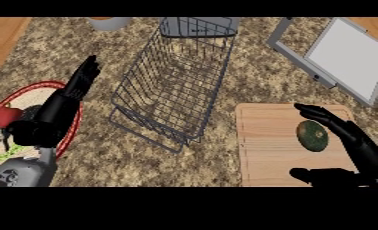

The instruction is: Pick the squash from the cutting board and place it in the basket

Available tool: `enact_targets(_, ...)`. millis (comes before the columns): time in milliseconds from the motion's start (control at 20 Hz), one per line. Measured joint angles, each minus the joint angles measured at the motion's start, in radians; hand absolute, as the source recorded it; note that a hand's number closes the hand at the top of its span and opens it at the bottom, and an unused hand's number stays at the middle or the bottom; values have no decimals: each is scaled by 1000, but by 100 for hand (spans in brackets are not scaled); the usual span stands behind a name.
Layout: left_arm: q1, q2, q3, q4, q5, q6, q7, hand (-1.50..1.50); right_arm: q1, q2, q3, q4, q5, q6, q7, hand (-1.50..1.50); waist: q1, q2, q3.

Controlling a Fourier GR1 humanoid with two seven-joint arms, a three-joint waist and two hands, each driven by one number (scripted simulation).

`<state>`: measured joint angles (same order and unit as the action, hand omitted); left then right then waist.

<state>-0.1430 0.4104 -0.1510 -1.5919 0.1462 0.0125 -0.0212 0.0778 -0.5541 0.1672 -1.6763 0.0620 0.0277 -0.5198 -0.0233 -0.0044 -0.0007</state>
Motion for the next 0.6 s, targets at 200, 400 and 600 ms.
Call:
enact_targets(200, -1, 5, 10, 3, 7, -10, 11, 0, 4, -106, -106, -103, 76, -66, 141, -150, -7, -3, -2)
enact_targets(400, 0, 1, 11, 13, 5, -13, 7, 0, 20, -268, -168, -189, 162, -17, 303, -150, -10, -3, -4)
enact_targets(600, -2, -7, 11, 8, -1, -11, 8, 0, 46, -420, -207, -255, 152, 136, 428, -150, -4, -2, -4)
